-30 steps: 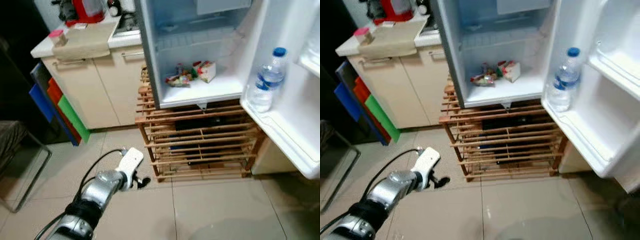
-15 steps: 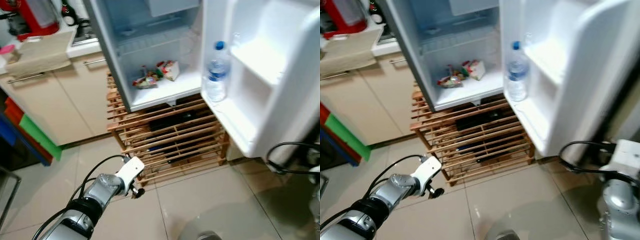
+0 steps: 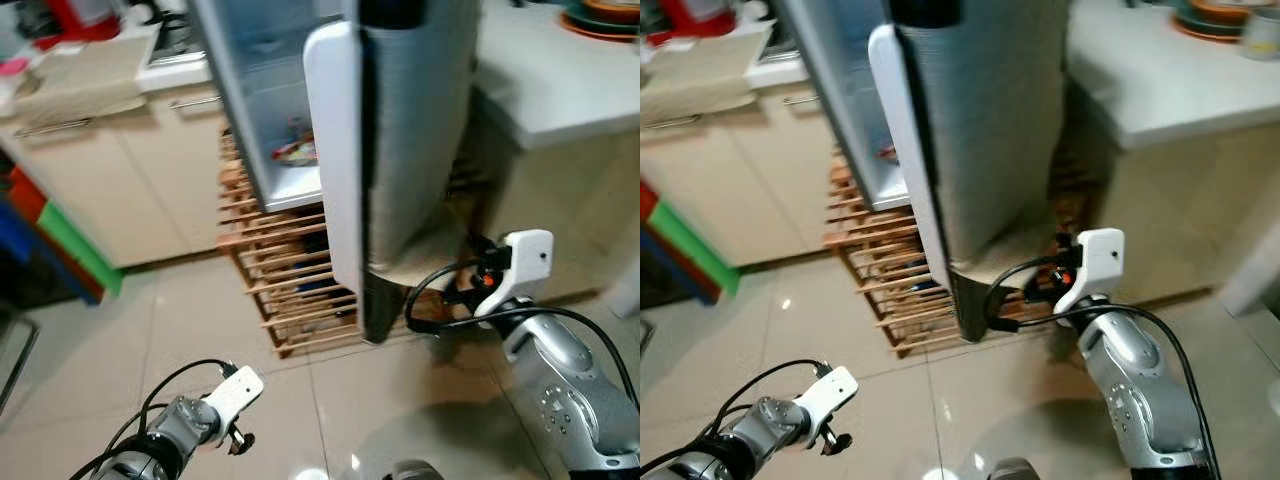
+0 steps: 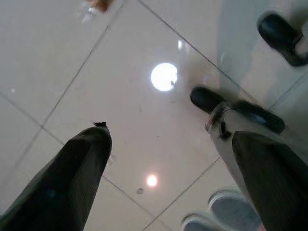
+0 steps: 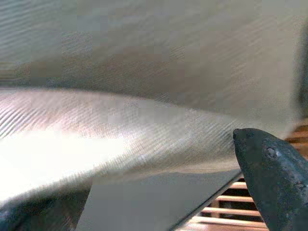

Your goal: Restocking fridge

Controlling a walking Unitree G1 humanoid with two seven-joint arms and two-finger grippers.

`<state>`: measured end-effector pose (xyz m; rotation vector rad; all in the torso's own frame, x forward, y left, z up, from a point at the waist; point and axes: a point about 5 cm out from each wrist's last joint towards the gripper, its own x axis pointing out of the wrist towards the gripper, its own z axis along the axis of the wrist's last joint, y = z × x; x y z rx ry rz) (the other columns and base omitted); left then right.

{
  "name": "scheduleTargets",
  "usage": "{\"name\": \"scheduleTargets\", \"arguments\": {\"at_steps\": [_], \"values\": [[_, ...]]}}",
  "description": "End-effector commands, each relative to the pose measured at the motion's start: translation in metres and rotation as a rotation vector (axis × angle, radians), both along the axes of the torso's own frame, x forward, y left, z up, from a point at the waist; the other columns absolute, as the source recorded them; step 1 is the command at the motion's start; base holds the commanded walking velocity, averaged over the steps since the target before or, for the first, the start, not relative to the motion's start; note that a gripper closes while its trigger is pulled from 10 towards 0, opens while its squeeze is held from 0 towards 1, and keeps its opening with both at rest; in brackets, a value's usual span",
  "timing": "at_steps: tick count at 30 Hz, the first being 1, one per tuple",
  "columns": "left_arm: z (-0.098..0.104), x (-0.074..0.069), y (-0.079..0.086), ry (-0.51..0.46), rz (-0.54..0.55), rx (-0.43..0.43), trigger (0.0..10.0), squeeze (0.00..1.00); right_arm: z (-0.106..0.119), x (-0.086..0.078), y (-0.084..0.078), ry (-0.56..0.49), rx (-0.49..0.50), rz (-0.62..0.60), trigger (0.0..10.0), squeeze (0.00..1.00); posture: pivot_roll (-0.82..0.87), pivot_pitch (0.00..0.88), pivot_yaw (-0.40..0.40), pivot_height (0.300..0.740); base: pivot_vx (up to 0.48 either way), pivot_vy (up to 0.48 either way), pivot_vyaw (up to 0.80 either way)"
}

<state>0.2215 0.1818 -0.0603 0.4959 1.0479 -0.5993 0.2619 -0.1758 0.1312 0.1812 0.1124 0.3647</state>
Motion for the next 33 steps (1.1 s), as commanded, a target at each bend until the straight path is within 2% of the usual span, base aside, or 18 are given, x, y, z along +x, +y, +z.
{"name": "scheduleTargets", "arguments": {"at_steps": [1,5,6,7,8,9,10,11,12,14,16,18,23,25,30,33], "values": [[0.009,0.015,-0.006,-0.079,0.025,-0.036,10.0,0.0,0.004,0.002,0.001,-0.001,0.014,0.004,10.0,0.0,-0.14,0.0,0.121,0.74,0.0,0.0,0.0],[0.036,0.051,-0.031,-0.298,0.075,-0.178,10.0,0.0,-0.002,0.015,-0.023,-0.022,-0.161,-0.241,10.0,0.0,-0.14,0.0,0.114,0.74,0.0,0.0,0.0],[0.046,0.059,-0.026,-0.371,0.095,-0.224,10.0,0.0,-0.002,0.017,-0.029,-0.039,-0.195,-0.311,10.0,0.0,-0.14,0.0,0.113,0.74,0.0,0.0,0.0],[0.065,0.073,-0.025,-0.491,0.142,-0.328,10.0,0.0,-0.001,0.018,-0.033,-0.053,-0.202,-0.37,10.0,0.0,-0.14,0.0,0.114,0.74,0.0,0.0,0.0],[0.065,0.073,-0.025,-0.491,0.142,-0.328,10.0,0.0,-0.001,0.018,-0.033,-0.053,-0.202,-0.37,10.0,0.0,-0.14,0.0,0.114,0.74,0.0,0.0,0.0],[0.09,0.088,-0.026,-0.605,0.202,-0.453,10.0,0.0,0.0,0.02,-0.035,-0.068,-0.204,-0.423,10.0,0.0,-0.15,0.0,0.118,0.74,0.0,0.0,0.0],[0.107,0.095,-0.025,-0.675,0.238,-0.535,10.0,0.0,0.001,0.021,-0.035,-0.075,-0.198,-0.449,10.0,0.0,-0.14,0.0,0.119,0.74,0.0,0.0,0.0],[0.134,0.104,-0.033,-0.771,0.263,-0.623,10.0,0.0,0.001,0.023,-0.029,-0.084,-0.181,-0.452,10.0,0.0,-0.14,0.0,0.116,0.74,0.0,0.0,0.0],[0.134,0.104,-0.033,-0.771,0.263,-0.623,10.0,0.0,0.001,0.023,-0.029,-0.084,-0.181,-0.452,10.0,0.0,-0.14,0.0,0.116,0.74,0.0,0.0,0.0],[0.177,0.106,-0.048,-0.901,0.277,-0.744,10.0,0.0,-0.001,0.026,-0.013,-0.093,-0.167,-0.416,10.0,0.0,-0.12,0.0,0.103,0.74,0.0,0.0,0.0],[0.196,0.105,-0.055,-0.956,0.308,-0.823,10.0,0.0,-0.003,0.028,-0.001,-0.099,-0.161,-0.374,10.0,0.0,-0.11,0.0,0.091,0.74,0.0,0.0,0.0],[0.206,0.106,-0.058,-0.987,0.317,-0.85,10.0,0.0,-0.005,0.029,0.005,-0.109,-0.17,-0.346,10.0,0.0,-0.09,0.0,0.085,0.74,0.0,0.0,0.0],[0.218,0.103,-0.051,-1.041,0.348,-0.86,10.0,0.0,-0.003,0.035,0.007,-0.142,-0.166,-0.354,10.0,0.0,-0.08,0.0,0.077,0.74,0.0,0.0,0.0],[0.227,0.099,-0.051,-1.07,0.343,-0.84,10.0,0.0,0.004,0.038,0.007,-0.19,-0.171,-0.366,10.0,0.0,-0.08,0.0,0.078,0.74,0.0,0.0,0.0],[0.233,0.1,-0.055,-1.111,0.294,-0.773,10.0,0.0,0.007,0.041,0.01,-0.211,-0.162,-0.379,10.0,0.0,-0.08,0.0,0.087,0.74,0.0,0.0,0.0],[0.235,0.101,-0.054,-1.128,0.291,-0.772,10.0,0.0,0.006,0.041,0.012,-0.214,-0.163,-0.377,10.0,0.0,-0.09,0.0,0.091,0.74,0.0,0.0,0.0]]}}
